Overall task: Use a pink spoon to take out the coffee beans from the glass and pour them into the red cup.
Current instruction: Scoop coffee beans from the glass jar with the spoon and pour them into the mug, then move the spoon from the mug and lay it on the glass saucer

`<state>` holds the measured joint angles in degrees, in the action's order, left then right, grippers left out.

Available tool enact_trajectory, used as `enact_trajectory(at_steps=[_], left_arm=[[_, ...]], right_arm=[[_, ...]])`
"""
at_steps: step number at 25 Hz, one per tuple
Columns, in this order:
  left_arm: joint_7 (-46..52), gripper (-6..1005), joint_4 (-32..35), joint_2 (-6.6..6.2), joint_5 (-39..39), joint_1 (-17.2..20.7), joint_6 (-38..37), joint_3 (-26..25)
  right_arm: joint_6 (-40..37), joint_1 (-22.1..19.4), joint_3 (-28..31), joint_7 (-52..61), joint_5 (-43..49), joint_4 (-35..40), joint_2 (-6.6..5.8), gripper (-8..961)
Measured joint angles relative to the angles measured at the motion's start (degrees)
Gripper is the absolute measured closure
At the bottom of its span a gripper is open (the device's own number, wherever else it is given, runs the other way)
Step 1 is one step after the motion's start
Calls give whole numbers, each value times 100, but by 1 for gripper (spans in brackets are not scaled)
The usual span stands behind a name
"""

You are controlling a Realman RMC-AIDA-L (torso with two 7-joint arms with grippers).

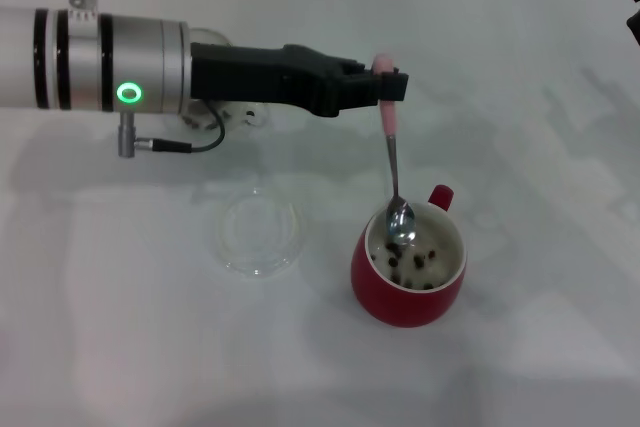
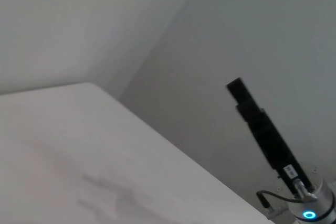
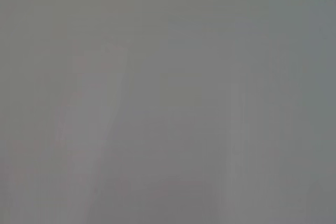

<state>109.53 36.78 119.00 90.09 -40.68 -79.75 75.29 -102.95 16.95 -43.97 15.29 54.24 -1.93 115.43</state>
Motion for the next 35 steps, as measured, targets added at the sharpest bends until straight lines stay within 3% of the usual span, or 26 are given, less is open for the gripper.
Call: enact_trajectory(at_steps=[9, 21, 26, 30, 35], left_arm=[[131, 871, 583, -26, -98, 53, -10, 39], [299, 872, 1153, -265, -110, 1494, -544, -1142], [256, 872, 1107, -282, 138, 1982, -529, -1513], [173, 871, 1035, -271, 246, 2156, -492, -1697], [-146, 871, 485, -321, 361, 2220, -474, -2075]], right_arm=[[4, -28, 7, 0, -12, 36, -11, 345], [-104, -114, 21, 4, -37, 70, -28, 345], [-184, -114, 20, 54, -37, 69, -30, 345], [-215, -113, 20, 72, -37, 38, -30, 345], [-265, -128, 20, 114, -37, -18, -29, 345]])
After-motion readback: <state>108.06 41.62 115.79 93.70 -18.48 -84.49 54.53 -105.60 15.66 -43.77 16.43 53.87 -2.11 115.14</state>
